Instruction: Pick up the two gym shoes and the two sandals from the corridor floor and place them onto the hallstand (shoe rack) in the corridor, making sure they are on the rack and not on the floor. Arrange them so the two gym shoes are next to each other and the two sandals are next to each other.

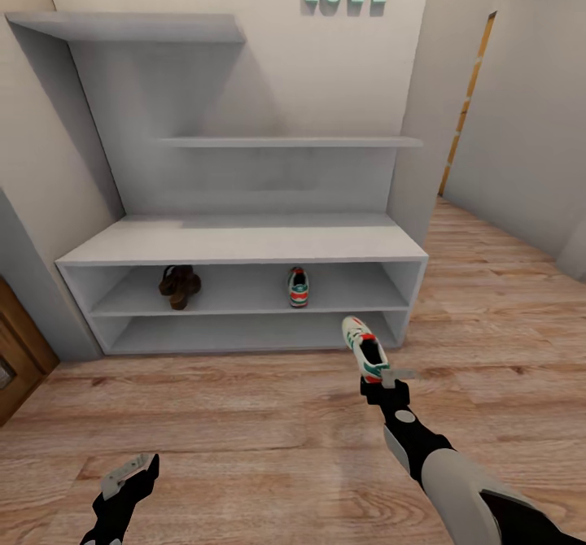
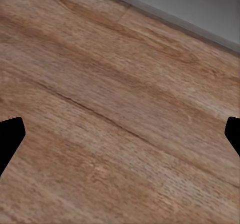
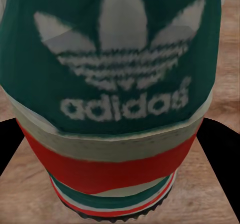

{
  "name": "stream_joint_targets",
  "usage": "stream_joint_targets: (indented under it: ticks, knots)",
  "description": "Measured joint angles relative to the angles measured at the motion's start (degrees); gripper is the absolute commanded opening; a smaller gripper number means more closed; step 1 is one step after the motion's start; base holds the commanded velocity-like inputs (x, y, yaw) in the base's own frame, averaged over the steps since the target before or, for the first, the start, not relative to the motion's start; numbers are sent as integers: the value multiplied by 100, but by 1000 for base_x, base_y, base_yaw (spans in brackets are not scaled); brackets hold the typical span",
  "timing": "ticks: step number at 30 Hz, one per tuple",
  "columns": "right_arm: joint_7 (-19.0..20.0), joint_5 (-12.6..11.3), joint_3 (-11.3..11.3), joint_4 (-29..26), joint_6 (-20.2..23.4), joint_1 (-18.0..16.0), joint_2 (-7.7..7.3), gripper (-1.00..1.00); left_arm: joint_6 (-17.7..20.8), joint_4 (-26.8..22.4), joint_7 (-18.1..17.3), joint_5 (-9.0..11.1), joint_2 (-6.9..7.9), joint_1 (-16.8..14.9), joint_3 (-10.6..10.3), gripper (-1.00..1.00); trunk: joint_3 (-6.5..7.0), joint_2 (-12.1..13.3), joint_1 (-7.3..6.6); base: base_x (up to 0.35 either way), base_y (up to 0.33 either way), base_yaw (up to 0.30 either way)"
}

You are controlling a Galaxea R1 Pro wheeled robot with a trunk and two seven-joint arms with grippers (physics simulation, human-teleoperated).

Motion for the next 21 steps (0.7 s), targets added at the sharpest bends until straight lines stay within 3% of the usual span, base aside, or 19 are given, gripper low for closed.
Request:
stream_joint_targets:
  ticks: [21]
  knots:
    - [-1,-4,7,-261,28,-5,-35,-100,0,0,3,0,-8,0,-15,100,0,0,0,1,2,0]
